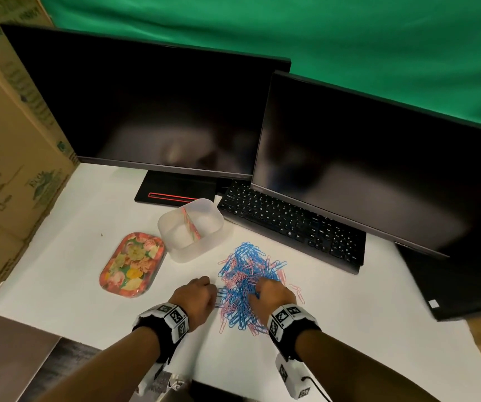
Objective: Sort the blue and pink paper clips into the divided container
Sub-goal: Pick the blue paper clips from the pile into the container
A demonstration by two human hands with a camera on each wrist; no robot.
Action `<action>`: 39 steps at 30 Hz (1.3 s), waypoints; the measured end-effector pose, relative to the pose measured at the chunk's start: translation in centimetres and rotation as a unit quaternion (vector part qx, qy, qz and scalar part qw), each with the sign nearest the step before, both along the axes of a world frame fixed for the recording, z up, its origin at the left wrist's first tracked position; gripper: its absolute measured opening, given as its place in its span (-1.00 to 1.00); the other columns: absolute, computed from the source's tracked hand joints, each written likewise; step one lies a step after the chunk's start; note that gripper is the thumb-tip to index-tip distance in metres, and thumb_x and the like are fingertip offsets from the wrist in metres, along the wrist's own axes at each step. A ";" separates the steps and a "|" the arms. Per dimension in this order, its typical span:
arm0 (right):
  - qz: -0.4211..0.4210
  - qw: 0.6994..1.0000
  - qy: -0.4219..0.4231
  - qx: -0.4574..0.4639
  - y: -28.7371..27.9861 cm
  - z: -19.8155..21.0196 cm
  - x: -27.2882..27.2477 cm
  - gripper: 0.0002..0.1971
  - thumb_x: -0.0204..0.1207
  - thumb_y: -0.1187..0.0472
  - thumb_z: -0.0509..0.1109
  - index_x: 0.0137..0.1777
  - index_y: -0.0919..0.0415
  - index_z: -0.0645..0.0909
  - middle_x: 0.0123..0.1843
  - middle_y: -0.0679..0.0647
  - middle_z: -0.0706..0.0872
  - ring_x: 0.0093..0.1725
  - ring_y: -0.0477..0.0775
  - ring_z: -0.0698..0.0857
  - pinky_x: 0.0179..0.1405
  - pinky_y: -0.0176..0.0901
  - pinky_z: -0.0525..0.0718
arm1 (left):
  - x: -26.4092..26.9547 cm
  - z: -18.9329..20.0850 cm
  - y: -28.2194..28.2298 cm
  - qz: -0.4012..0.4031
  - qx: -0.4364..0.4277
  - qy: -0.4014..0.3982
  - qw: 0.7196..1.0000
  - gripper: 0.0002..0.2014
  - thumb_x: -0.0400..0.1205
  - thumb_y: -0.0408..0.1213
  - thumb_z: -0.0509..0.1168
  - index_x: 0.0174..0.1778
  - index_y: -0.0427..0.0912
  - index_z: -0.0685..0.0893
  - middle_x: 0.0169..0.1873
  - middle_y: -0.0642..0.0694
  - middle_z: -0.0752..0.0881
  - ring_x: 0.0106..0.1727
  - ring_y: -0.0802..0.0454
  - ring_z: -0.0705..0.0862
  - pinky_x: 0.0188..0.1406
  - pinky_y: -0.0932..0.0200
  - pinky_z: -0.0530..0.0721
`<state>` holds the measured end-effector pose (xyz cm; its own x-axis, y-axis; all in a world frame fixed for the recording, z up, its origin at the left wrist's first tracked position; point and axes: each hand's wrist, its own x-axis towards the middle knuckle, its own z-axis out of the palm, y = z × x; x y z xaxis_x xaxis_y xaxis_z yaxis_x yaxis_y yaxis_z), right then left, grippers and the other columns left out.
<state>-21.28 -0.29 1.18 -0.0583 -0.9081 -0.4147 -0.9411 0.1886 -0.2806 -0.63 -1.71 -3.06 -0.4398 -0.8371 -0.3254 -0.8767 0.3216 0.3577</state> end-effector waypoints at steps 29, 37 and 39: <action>-0.417 0.718 -0.545 0.116 -2.3 -0.3 -4.4 -0.86 0.46 0.37 0.15 -0.23 0.24 0.52 -0.42 0.15 0.50 -0.55 0.06 0.40 -0.52 -0.23 0.27 | -1.6 2.1 -2.4 0.496 0.321 0.510 0.625 -0.78 0.44 -0.58 0.01 -0.35 -0.30 0.52 -0.43 -0.20 0.50 -0.52 -0.04 0.43 -0.47 0.20 0.49; -0.094 0.986 -0.138 0.014 -2.9 -0.7 -4.1 -0.92 0.49 0.09 0.40 -0.04 -0.06 0.65 -0.15 -0.05 0.71 -0.23 -0.04 0.66 -0.30 -0.30 0.53 | -2.5 0.9 -2.3 0.309 0.180 0.235 0.904 -0.92 0.50 -0.28 0.39 -0.28 -0.03 0.65 -0.38 0.06 0.62 -0.36 0.08 0.56 -0.32 0.23 0.51; -0.047 0.995 -0.085 0.009 -3.2 -0.7 -3.5 -0.82 0.49 0.01 0.42 0.08 -0.08 0.63 -0.02 -0.04 0.70 -0.17 -0.02 0.65 -0.24 -0.30 0.50 | -2.8 0.4 -1.9 0.214 0.119 0.103 0.964 -0.91 0.48 -0.17 0.39 -0.18 0.10 0.62 -0.16 0.06 0.66 -0.13 0.05 0.63 -0.11 0.25 0.54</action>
<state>-24.74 -3.47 0.50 -0.0714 -0.8944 -0.4416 -0.8583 0.2806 -0.4296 -3.38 -3.61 -2.70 -0.1462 -0.8689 -0.4729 -0.8140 -0.1660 0.5567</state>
